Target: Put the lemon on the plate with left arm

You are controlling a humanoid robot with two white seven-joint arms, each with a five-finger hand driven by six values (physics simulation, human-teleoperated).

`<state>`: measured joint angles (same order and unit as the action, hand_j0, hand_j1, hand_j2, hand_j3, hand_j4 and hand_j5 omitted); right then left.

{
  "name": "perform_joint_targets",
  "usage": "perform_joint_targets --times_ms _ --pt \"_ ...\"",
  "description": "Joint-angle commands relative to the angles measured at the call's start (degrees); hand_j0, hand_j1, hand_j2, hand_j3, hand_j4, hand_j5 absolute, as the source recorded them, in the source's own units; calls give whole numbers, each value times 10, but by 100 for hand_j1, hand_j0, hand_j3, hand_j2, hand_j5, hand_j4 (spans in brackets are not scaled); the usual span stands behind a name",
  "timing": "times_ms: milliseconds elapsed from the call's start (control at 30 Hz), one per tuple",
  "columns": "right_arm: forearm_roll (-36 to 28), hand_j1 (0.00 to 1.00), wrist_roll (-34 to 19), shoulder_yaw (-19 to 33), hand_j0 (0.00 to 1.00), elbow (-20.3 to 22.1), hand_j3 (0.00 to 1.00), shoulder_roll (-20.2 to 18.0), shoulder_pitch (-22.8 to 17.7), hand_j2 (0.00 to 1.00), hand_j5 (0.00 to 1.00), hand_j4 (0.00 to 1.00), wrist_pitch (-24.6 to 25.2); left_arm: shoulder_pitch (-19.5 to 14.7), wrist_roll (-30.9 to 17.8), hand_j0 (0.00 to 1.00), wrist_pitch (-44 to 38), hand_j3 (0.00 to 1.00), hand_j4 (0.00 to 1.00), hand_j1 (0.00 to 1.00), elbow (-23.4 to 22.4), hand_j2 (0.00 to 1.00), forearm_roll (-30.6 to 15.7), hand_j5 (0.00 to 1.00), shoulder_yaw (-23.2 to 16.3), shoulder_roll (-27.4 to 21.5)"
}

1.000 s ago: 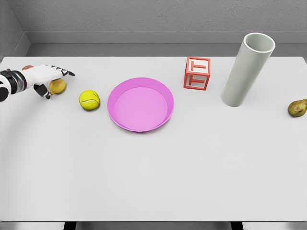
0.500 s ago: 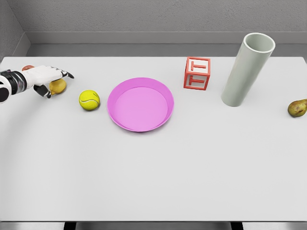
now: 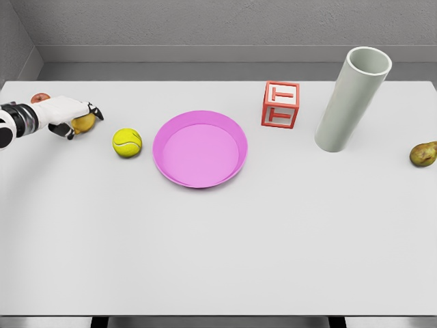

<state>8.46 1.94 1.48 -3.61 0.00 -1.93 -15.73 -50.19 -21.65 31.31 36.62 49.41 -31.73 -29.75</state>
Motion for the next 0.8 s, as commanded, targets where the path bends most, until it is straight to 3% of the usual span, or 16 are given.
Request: perform_joint_targets --times_ms 0,767 --pt "0 100 0 0 100 0 100 0 0 100 100 100 0 1 -3 65 4 65 65 65 1 65 -8 65 -1 0" --pt "0 100 0 0 100 0 100 0 0 100 100 100 0 -4 -3 49 37 49 49 49 9 49 -18 49 15 -13"
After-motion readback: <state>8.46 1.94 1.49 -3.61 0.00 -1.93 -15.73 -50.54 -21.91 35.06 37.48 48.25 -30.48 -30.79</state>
